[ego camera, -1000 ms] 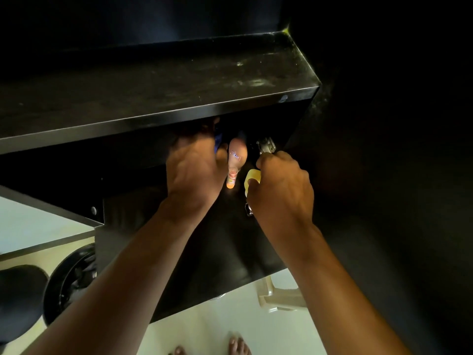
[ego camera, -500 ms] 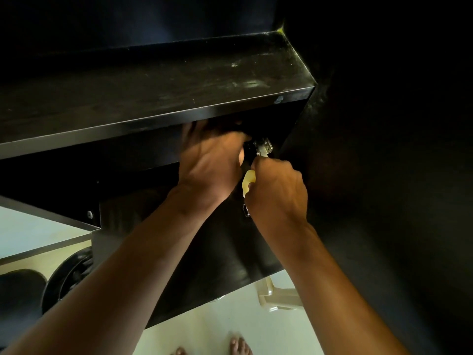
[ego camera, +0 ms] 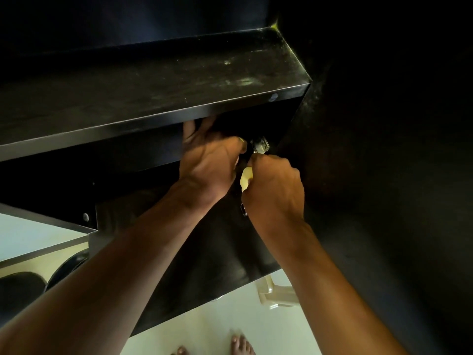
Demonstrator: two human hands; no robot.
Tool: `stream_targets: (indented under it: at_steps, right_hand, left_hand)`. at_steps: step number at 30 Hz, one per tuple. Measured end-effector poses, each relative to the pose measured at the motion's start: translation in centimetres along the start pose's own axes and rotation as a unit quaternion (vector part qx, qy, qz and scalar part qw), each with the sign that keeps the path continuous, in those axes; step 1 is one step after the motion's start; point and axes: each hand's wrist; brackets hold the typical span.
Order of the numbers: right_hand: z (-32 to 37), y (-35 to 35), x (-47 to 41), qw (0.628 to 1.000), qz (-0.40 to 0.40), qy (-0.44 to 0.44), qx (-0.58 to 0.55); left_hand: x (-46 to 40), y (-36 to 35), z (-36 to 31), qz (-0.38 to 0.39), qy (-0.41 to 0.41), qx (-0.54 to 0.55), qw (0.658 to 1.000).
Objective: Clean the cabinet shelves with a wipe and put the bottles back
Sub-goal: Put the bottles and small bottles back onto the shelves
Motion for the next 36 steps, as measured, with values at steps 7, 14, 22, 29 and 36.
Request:
stream_targets:
  at_steps: [7, 14, 22, 29, 36]
  right_hand:
    - [0.9, 1.2, 0.7, 0.998, -0.046, 0.032, -0.021]
    - [2.8, 4.4, 2.6, 0.994, -0.089, 0.028, -0.052]
    - [4.5, 8.8, 7.1, 0.992, -0.048, 0.04, -0.11]
    - [8.6, 16.3, 9.7, 0.979, -0.043, 0.073, -0.188]
    - [15.7, 26.0, 10.4, 0.961, -0.063, 0.133, -0.232]
  left_hand:
    - [0.1, 1.4, 0.7, 0.106, -0.012, 0.147, 0.983]
    - [3.3, 6.6, 1.4, -0.04, -0.011, 0.147, 0.988]
    - [9.4, 10.0, 1.8, -0.137, 0.032, 0.188, 0.972]
    - [10.9, 19.6, 3.7, -0.164, 0.101, 0.296, 0.935]
    - [9.8, 30.7, 7.6, -0.236, 0.094, 0.307, 0.917]
Point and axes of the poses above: each hand's wrist, its own x-axis away from the middle knuckle, its own y-axis out of the back of the hand, z = x × y, and after that the axes turned 11 degrees about -x, right-handed
